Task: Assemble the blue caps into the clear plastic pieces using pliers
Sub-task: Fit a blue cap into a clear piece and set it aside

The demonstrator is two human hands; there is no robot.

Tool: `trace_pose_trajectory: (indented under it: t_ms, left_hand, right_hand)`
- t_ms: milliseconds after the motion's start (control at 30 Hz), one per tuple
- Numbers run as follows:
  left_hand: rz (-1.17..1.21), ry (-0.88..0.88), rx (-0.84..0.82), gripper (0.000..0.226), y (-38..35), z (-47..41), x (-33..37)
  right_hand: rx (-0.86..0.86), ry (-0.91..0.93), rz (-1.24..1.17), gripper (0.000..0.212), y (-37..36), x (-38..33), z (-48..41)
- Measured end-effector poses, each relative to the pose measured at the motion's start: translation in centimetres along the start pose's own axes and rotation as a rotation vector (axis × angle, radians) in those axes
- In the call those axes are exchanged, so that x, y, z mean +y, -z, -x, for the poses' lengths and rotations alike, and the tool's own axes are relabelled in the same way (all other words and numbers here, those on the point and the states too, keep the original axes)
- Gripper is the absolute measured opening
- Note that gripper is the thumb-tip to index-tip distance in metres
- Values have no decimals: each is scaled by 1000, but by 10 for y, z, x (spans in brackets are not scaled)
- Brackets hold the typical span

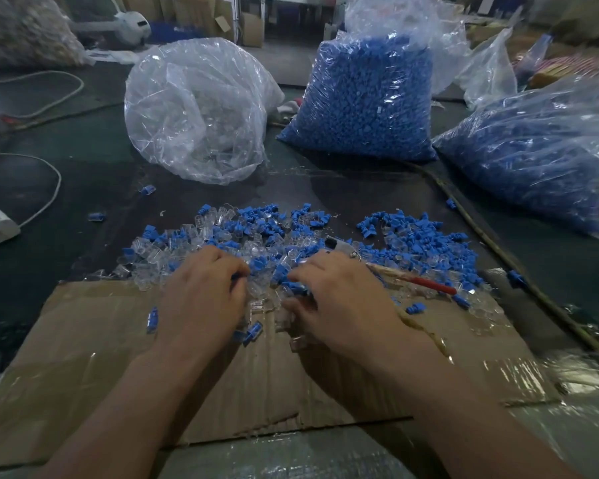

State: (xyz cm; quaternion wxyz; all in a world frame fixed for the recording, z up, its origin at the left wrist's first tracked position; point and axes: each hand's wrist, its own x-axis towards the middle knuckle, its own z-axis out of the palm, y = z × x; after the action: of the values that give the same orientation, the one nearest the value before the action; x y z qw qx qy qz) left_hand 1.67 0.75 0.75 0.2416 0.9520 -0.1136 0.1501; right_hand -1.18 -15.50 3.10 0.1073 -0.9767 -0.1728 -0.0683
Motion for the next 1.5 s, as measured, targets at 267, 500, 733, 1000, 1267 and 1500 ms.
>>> trace_pose_trajectory:
  t_ms: [267,500,733,1000,1267,1500]
  left_hand:
    - [154,-3,42,14,4,0,3]
    - [273,27,162,13,6,0,9]
    - [514,70,177,16,9,3,14]
    - [615,119,98,27,10,3,17]
    - [665,130,109,30,13,4,16]
    - [683,146,133,30,15,3,15]
  right_hand:
    - [55,-69,-96,36,-5,-3,-12]
    - [97,-105,-134,37,-15,1,-5]
    - [96,-92,-119,50,-22,-7,-15]
    - [74,-64,-92,30,-22,-6,-19]
    - [112,-83,-130,29,-24,-6,-19]
    - [124,-92,-120,20,-25,-5,-19]
